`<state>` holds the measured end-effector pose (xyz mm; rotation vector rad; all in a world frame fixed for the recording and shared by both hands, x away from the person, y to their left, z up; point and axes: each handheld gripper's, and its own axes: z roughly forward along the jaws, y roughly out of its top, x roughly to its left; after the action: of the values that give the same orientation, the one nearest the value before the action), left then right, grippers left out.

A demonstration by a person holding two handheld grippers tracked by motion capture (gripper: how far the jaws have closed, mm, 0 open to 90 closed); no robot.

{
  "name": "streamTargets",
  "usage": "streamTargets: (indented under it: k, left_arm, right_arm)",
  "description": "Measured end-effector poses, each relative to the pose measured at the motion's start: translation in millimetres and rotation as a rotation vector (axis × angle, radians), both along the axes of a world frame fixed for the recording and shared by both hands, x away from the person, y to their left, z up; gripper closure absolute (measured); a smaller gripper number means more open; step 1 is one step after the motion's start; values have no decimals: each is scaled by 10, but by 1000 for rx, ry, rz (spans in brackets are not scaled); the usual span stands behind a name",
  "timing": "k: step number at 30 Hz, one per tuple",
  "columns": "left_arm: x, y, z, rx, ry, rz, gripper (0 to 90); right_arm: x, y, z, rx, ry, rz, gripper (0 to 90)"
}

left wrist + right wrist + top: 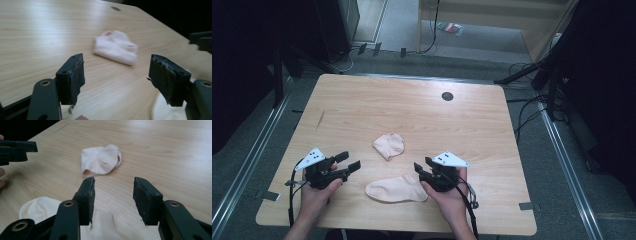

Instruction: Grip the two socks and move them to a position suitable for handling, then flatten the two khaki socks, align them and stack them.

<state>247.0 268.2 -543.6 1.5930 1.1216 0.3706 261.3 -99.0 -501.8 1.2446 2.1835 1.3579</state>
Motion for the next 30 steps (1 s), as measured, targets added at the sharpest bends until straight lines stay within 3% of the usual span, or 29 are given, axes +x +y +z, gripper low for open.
streamTargets:
  k: [2,5,8,9,11,15,18,23,26,28,30]
  left_arm:
    - [16,45,-17,26,-5,74,276]
    - [28,53,-38,29,5,99,275]
    - [42,40,-60,46,18,95,274]
    - [50,8,-73,62,31,96,274]
    - [54,-10,-79,70,33,97,275]
    - [53,-25,-80,81,36,88,281]
    - [61,-13,-82,79,42,91,286]
    - [61,-14,-84,74,48,89,296]
    - [61,-15,-84,76,49,90,300]
    - [61,-14,-83,77,51,89,303]
    - [62,-15,-83,76,51,89,306]
  right_arm:
    - [118,89,48,-11,-4,7,528]
    - [246,204,75,-28,-14,19,552]
    - [338,281,76,-37,-12,31,574]
    - [471,357,53,-37,8,37,615]
    - [569,420,27,-54,14,24,648]
    - [794,561,-31,-76,37,33,658]
    - [973,677,-76,-89,65,57,625]
    - [1180,807,-184,-112,88,50,522]
    - [1291,842,-269,-90,146,47,491]
    - [1316,864,-314,-87,175,46,498]
    - [1319,877,-335,-104,169,43,513]
